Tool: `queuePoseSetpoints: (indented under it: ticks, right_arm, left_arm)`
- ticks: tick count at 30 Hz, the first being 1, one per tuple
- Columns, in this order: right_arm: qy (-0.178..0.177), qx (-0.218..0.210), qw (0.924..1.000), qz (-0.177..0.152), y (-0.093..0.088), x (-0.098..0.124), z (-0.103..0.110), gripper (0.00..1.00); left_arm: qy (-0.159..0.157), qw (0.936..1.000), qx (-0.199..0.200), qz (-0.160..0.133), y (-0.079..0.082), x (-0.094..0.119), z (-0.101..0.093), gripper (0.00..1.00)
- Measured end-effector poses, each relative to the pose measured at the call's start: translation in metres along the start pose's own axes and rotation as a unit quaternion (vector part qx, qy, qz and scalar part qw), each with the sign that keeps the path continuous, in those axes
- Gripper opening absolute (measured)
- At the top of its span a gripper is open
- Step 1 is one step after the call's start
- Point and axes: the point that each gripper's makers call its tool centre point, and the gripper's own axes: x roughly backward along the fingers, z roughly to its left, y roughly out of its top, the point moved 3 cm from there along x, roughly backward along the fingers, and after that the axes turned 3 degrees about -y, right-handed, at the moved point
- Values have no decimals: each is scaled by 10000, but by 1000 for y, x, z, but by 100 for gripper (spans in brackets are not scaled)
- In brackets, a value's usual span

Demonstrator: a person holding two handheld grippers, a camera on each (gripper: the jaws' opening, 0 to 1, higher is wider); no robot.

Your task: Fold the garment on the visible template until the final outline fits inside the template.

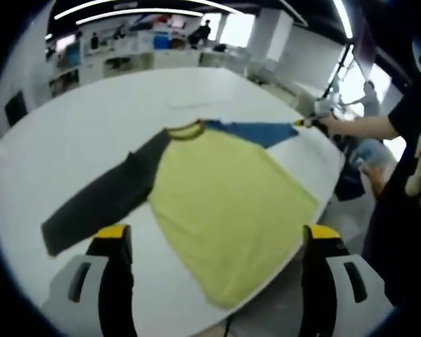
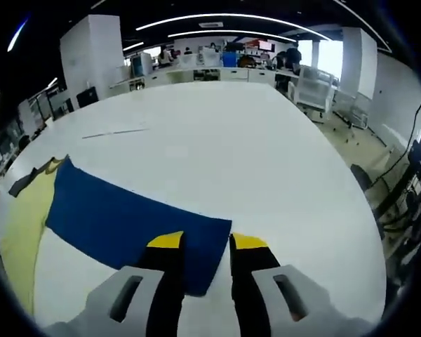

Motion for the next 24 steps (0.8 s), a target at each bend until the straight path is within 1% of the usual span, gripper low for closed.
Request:
queuePoseSetpoints:
  ticks: [5, 8, 11, 13, 18, 22, 24]
  right_arm:
    - [-55, -147, 9999, 6, 0, -10, -3, 24]
    - [-119, -15, 9999, 72, -2, -14, -5, 21]
    - [-170, -8, 9998, 85, -1, -17, -8, 22]
    - [-188, -39, 9998, 103, -2, -19, -10, 22]
    - [-134, 69, 9999, 75, 0, -21, -9, 17]
    - [23, 226, 9997, 27, 2, -23, -2, 5]
    - [3, 183, 9998, 58, 3, -24, -3, 4]
  left_arm:
    - [8, 10000, 27, 93, -5, -1, 2, 96]
    - [11, 9999, 60, 127, -7, -3, 2, 95]
    - [60, 9996, 10, 273, -12, -3, 4, 95]
    - [108, 9995, 0, 307, -13, -2, 6, 95]
    - [203, 9995, 66, 236, -10, -1, 12, 94]
    - [189, 9995, 67, 242, -9, -4, 11, 93]
    - [171, 9995, 69, 253, -9, -5, 10, 93]
